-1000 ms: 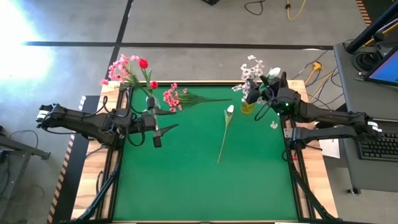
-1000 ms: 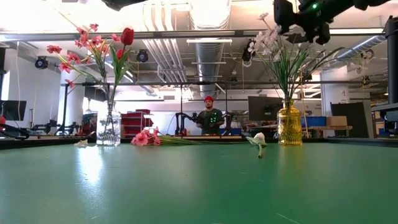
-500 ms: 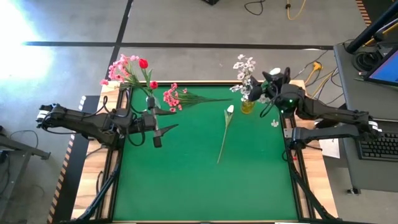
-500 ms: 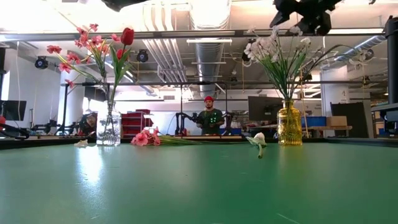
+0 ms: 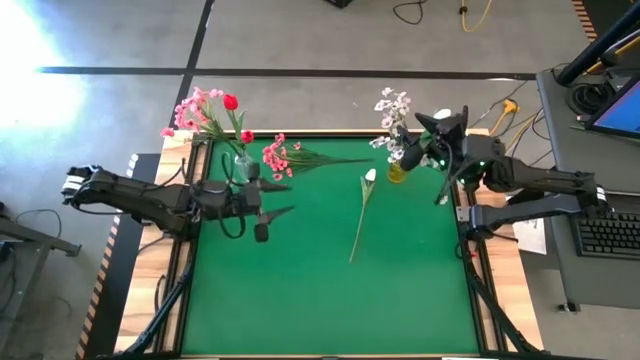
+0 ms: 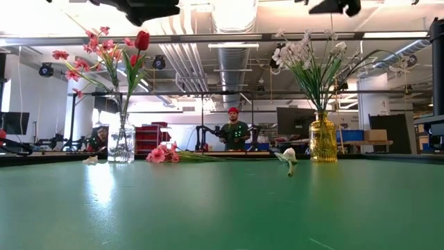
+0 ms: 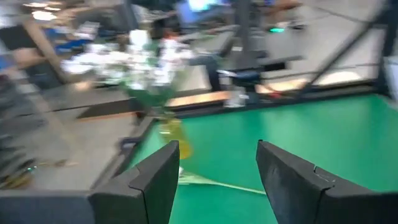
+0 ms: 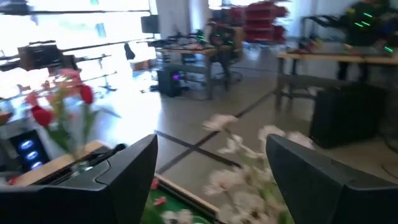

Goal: Sort flowers into vase by color
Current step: Put the white tulip into the yellow vase

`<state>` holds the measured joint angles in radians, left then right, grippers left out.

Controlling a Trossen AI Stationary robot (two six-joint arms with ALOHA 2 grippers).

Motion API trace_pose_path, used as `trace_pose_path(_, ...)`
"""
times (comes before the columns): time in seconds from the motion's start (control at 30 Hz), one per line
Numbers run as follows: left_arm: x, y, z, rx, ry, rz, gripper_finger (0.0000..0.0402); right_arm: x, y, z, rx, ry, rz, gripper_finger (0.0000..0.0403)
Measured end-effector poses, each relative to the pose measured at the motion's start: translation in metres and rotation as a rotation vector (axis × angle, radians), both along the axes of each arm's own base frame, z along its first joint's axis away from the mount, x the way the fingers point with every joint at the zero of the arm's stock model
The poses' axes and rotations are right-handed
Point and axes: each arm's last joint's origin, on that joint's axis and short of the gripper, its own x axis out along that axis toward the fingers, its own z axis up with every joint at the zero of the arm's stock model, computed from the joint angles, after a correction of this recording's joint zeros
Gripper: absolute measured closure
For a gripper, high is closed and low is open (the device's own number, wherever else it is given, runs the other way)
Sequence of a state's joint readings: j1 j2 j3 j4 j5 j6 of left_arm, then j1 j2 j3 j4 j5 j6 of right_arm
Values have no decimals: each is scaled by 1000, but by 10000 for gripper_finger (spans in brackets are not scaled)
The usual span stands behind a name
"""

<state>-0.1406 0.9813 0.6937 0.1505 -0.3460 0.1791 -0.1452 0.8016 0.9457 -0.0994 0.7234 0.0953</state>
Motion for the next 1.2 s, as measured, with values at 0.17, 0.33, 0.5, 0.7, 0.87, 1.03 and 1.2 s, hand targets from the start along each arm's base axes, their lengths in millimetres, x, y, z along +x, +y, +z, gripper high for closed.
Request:
trace_pose_path(0.17,7,-3,-8,-45,32,-51,202,7,14,15,-40,8,105,112)
trace_pose_path(0.33,10,-3,-12,-77,53,-44,202,16,31,27,-57,57,202,117)
trace_pose_path(0.5,10,-3,-7,-122,91,-32,202,29,50,31,9,158,309,117)
trace_pose_path(0.7,11,-5,9,-163,147,-24,202,43,72,28,157,268,359,125)
trace_pose_path(0.87,10,-5,11,-244,155,-2,202,48,88,24,289,353,352,132)
trace_pose_path(1.03,13,-9,5,-345,173,15,202,43,102,23,421,452,390,138)
trace_pose_path(1.2,34,-14,-13,-420,199,40,202,32,115,17,623,566,512,140)
